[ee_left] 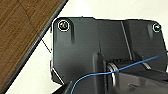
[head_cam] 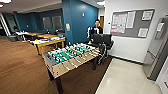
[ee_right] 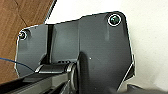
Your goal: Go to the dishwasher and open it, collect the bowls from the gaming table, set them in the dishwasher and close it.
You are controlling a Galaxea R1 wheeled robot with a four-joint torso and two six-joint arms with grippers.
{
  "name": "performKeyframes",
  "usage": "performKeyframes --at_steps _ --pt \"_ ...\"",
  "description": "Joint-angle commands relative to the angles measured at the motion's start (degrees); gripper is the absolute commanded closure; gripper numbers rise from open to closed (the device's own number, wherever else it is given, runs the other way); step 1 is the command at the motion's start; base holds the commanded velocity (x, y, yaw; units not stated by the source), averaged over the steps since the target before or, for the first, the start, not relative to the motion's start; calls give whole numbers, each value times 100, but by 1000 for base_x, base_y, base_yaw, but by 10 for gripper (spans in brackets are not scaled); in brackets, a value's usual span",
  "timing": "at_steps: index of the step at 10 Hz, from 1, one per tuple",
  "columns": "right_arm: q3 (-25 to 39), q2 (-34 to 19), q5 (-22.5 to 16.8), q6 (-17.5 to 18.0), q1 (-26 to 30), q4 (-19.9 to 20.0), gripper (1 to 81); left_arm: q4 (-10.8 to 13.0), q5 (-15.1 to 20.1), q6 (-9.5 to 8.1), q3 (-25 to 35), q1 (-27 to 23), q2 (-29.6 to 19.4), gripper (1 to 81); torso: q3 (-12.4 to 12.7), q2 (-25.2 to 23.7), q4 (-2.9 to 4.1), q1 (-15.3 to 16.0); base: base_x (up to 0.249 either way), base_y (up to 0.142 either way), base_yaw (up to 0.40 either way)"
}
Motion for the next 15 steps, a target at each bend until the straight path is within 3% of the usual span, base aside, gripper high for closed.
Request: performKeyframes --at_steps 1,15 --pt "3 -17 -305 -20 303 13 10 12 294 -6 0 -267 -58 10 0 0 0 3 0 0 357" --pt "29 44 -305 -29 304 4 10 3 294 -6 0 -258 -84 10 0 -4 0 3 0 0 356"
